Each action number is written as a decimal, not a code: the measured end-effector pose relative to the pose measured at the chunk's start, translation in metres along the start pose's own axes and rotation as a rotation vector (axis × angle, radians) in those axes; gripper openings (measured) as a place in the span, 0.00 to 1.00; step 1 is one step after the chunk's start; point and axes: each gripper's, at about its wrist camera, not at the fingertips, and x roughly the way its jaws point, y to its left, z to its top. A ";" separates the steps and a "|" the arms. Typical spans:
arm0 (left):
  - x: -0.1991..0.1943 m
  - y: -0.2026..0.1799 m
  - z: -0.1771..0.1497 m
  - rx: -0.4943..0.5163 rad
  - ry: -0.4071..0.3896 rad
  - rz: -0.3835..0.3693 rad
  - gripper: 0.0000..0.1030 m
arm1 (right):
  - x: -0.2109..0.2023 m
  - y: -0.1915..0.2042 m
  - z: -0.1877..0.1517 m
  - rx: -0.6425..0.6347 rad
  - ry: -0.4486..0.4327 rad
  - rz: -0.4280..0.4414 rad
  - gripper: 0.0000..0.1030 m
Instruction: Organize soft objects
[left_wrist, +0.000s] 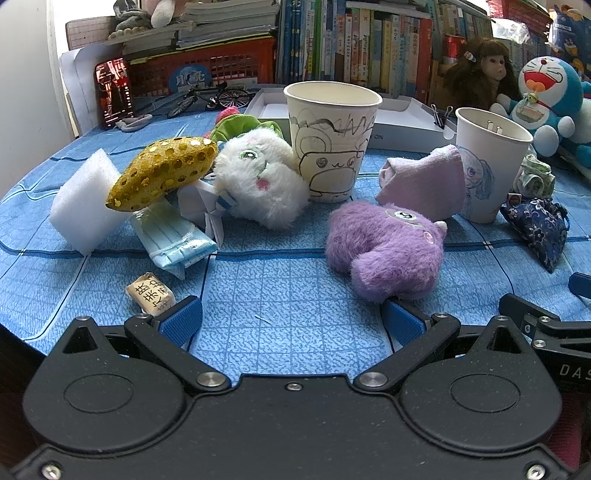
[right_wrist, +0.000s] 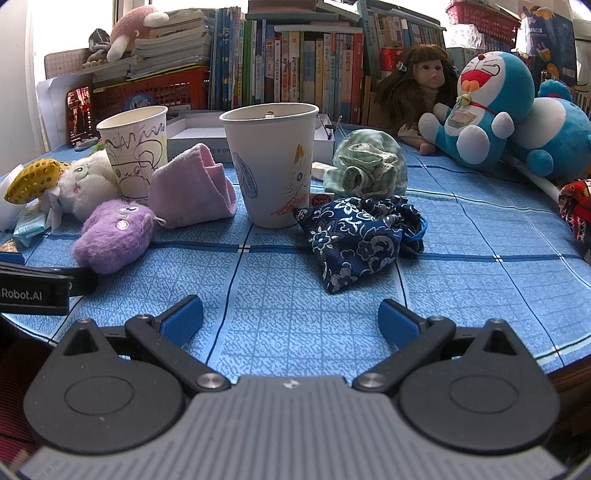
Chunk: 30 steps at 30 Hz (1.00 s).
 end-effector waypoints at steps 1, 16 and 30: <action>0.002 0.001 0.001 0.002 0.000 -0.003 1.00 | 0.001 0.000 0.001 0.001 0.003 0.000 1.00; 0.001 0.005 -0.003 0.023 -0.031 -0.032 1.00 | -0.004 0.003 -0.005 0.020 -0.044 -0.026 1.00; -0.027 0.022 0.003 -0.003 -0.139 -0.072 0.99 | -0.019 0.029 -0.002 -0.129 -0.134 0.165 1.00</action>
